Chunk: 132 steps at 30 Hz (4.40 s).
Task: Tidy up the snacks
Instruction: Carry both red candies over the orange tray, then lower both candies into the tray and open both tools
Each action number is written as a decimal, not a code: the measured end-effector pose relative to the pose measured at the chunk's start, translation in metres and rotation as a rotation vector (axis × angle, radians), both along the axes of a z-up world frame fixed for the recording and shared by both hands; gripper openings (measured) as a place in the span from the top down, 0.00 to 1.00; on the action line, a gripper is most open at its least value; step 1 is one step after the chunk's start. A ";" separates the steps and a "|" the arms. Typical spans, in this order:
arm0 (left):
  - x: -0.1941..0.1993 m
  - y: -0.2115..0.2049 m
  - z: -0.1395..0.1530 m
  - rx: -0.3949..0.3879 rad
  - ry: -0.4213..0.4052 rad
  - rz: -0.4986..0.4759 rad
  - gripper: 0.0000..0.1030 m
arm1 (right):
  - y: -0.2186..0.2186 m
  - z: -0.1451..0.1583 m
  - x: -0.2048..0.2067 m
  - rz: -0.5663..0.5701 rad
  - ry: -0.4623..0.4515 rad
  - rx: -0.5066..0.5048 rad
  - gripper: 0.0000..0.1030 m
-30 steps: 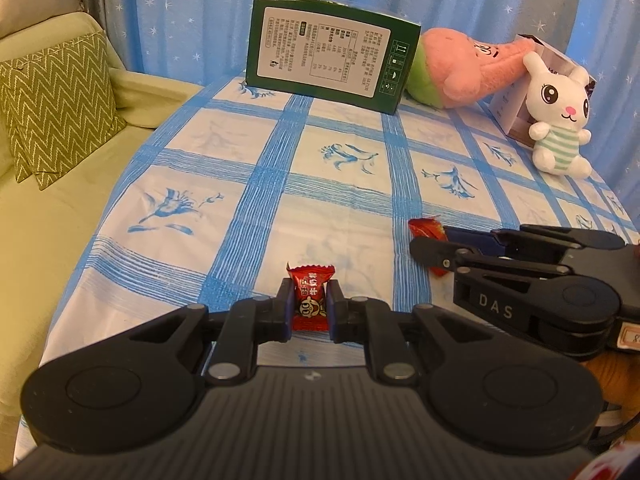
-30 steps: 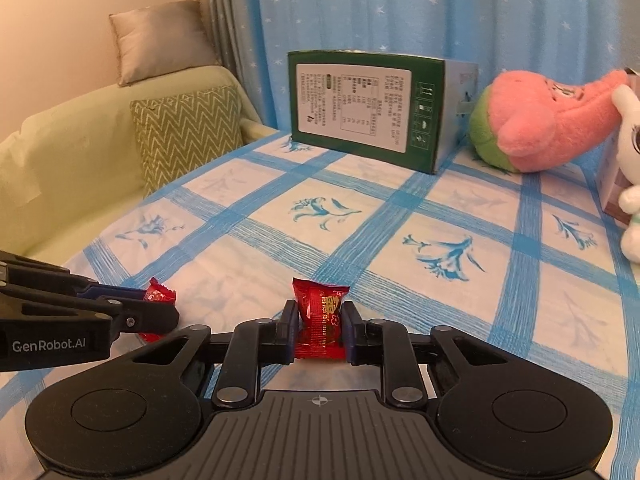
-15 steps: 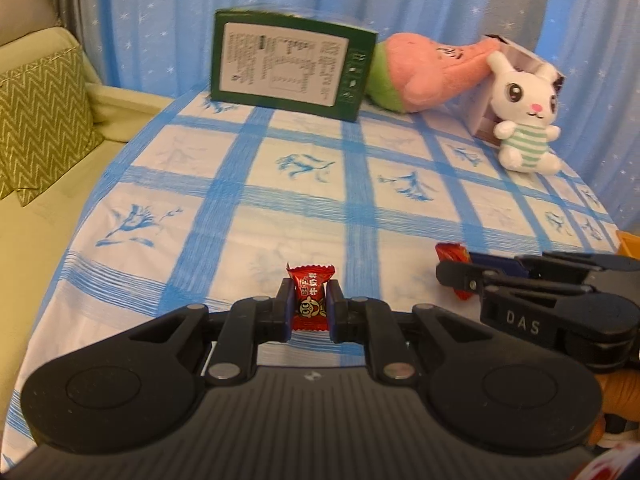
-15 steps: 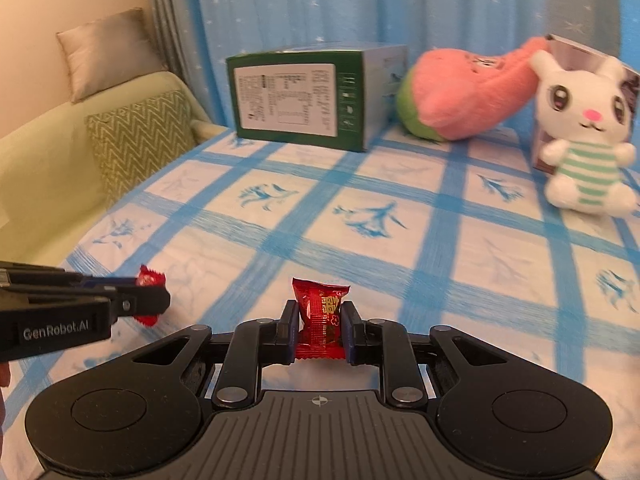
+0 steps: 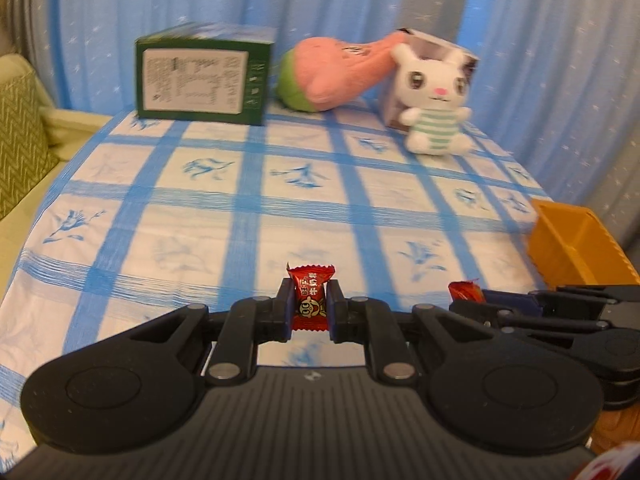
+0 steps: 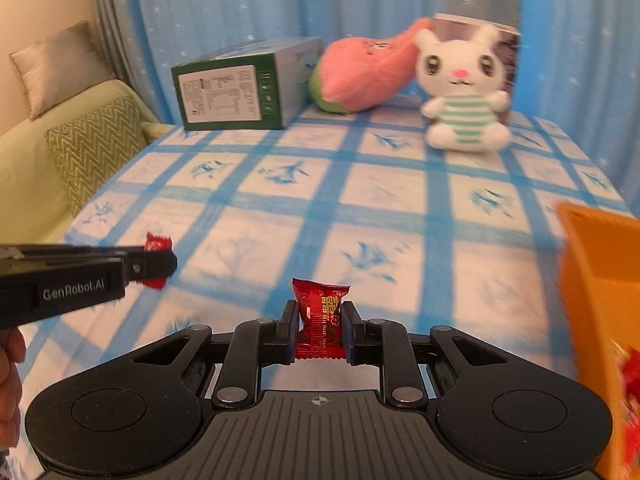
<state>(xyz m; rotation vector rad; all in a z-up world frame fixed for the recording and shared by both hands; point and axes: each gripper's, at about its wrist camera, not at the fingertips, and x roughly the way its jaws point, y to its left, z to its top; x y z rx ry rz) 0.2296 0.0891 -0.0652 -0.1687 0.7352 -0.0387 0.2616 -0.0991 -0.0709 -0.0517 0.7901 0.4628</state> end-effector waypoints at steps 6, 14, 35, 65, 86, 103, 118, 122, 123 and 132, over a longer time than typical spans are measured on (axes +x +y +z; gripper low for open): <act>-0.033 -0.036 0.018 -0.034 -0.003 -0.042 0.86 | -0.042 0.020 -0.038 -0.089 0.005 0.015 0.79; -0.078 -0.083 0.047 -0.063 -0.010 -0.089 0.86 | -0.091 0.050 -0.094 -0.165 -0.017 0.037 0.79; -0.135 -0.174 0.092 -0.039 -0.042 -0.226 0.86 | -0.196 0.091 -0.172 -0.358 -0.059 0.095 0.79; -0.109 -0.253 0.089 -0.044 -0.029 -0.369 0.86 | -0.262 0.090 -0.168 -0.481 -0.048 0.092 0.79; -0.070 -0.272 0.084 -0.048 -0.020 -0.386 0.86 | -0.277 0.081 -0.138 -0.479 -0.050 0.061 0.79; -0.009 -0.293 0.067 -0.037 0.026 -0.409 0.86 | -0.284 0.073 -0.067 -0.402 -0.044 0.015 0.79; 0.044 -0.304 0.055 -0.020 0.058 -0.405 0.86 | -0.290 0.057 -0.020 -0.381 0.003 0.006 0.78; 0.054 -0.305 0.052 -0.020 0.067 -0.402 0.86 | -0.290 0.055 -0.009 -0.377 0.009 0.007 0.79; 0.056 -0.305 0.052 -0.021 0.070 -0.399 0.86 | -0.291 0.056 -0.007 -0.377 0.011 0.010 0.79; 0.079 -0.299 0.045 -0.023 0.082 -0.378 0.86 | -0.286 0.053 0.015 -0.371 0.017 0.011 0.79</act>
